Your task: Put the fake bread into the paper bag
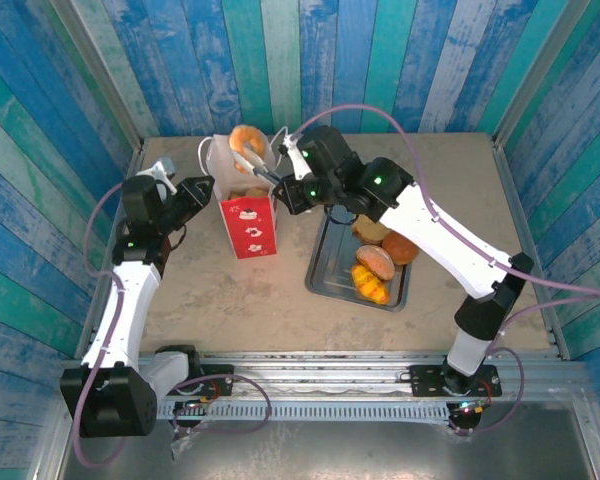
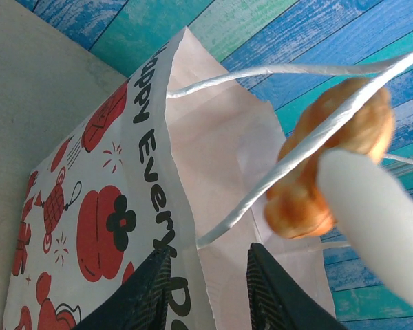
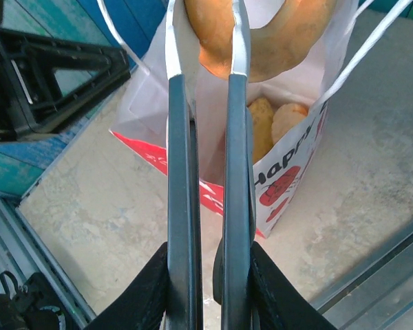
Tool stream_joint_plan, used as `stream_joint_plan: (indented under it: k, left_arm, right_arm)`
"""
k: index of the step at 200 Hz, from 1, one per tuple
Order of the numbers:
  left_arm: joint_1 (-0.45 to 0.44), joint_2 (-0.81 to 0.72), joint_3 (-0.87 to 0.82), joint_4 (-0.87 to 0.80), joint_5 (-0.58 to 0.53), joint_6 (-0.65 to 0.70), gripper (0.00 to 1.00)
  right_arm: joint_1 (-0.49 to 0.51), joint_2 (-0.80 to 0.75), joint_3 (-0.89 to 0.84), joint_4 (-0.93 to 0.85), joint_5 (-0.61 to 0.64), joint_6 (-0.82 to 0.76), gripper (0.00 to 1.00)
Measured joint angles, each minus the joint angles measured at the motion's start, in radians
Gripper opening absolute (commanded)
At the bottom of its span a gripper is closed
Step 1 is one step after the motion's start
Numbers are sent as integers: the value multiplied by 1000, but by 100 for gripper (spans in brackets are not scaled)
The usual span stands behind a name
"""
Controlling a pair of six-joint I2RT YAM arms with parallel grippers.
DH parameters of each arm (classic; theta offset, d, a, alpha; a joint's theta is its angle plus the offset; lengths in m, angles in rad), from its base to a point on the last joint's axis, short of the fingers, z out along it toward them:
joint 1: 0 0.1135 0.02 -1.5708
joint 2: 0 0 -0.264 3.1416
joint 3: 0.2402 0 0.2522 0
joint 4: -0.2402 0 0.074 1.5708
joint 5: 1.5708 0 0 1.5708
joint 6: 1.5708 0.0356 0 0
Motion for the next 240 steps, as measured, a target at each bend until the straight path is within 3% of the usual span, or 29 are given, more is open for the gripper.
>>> stream_joint_plan:
  k: [73, 155, 240]
  left_arm:
    - [0, 2, 0, -1, -14, 16, 33]
    - [0, 2, 0, -1, -23, 22, 35]
    - [0, 0, 0, -6, -20, 23, 50]
  right_arm:
    - [-5, 73, 49, -78, -36, -15, 42]
    - [-6, -9, 48, -129, -8, -41, 42]
    - [-6, -256, -39, -153, -3, -39, 42]
